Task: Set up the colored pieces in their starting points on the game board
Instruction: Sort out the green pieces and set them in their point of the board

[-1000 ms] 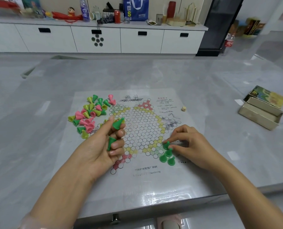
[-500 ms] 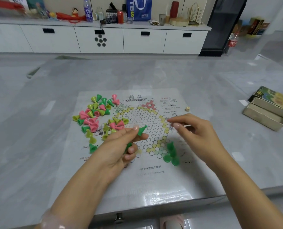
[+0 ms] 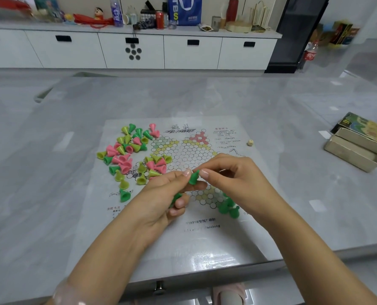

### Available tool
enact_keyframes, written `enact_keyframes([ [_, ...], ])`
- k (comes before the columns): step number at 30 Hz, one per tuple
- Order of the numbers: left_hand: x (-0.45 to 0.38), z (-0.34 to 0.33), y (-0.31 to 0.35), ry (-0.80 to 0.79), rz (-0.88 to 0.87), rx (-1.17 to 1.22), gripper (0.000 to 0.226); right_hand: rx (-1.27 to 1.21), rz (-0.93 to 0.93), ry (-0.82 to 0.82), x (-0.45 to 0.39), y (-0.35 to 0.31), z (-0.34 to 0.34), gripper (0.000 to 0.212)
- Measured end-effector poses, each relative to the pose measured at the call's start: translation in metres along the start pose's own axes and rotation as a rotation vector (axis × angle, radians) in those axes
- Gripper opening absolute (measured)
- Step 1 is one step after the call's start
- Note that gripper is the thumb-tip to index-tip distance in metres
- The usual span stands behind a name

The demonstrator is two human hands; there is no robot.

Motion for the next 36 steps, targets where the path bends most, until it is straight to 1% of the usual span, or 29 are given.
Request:
enact_keyframes([
  [2, 0.0, 0.0, -0.001, 0.003, -0.003, -0.011, 0.018, -0.005, 0.013, -0.002, 0.0, 0.0, 0.0, 0.009],
  [5, 0.0, -0.002, -0.002, 0.002, 0.002, -0.022, 0.023, -0.013, -0.01, 0.002, 0.0, 0.0, 0.001, 0.008],
  [7, -0.001, -0.001, -0.002, 0.02, 0.008, -0.02, 0.022, 0.009, -0.026, 0.035, -0.001, 0.0, 0.005, 0.007],
  [8, -0.002, 0.0, -0.001, 0.037, 0.014, 0.002, 0.02, 0.055, -0.027, 0.062, -0.002, 0.001, 0.01, 0.007],
  [10, -0.004, 0.003, 0.0, 0.074, 0.034, 0.095, 0.016, 0.245, -0.039, 0.096, -0.004, 0.005, 0.02, 0.011],
  [12, -0.006, 0.007, 0.001, 0.108, 0.051, 0.203, 0.012, 0.433, -0.079, 0.059, -0.005, 0.011, 0.025, 0.012],
  [14, -0.006, 0.01, 0.002, 0.129, 0.053, 0.268, 0.015, 0.565, -0.098, -0.018, -0.004, 0.018, 0.024, 0.012],
  [17, -0.006, 0.013, 0.005, 0.137, 0.045, 0.296, 0.016, 0.675, -0.089, -0.071, -0.002, 0.022, 0.021, 0.005],
  [19, -0.006, 0.014, 0.005, 0.142, 0.043, 0.277, 0.014, 0.726, -0.075, -0.078, -0.002, 0.024, 0.022, 0.01],
  [27, -0.006, 0.015, 0.006, 0.139, 0.04, 0.252, 0.011, 0.718, -0.081, -0.104, 0.001, 0.026, 0.025, 0.009],
  [36, -0.007, 0.016, 0.006, 0.125, 0.034, 0.25, 0.011, 0.728, -0.062, -0.138, 0.002, 0.027, 0.027, 0.016],
])
Point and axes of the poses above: each hand's wrist, its own x-axis away from the middle knuckle, its own z-axis out of the back of the hand, y = z × x, the point moved 3 cm from there along -x, towards the middle knuckle, and after that the axes turned 2 degrees about -z, right-handed, at the moved point
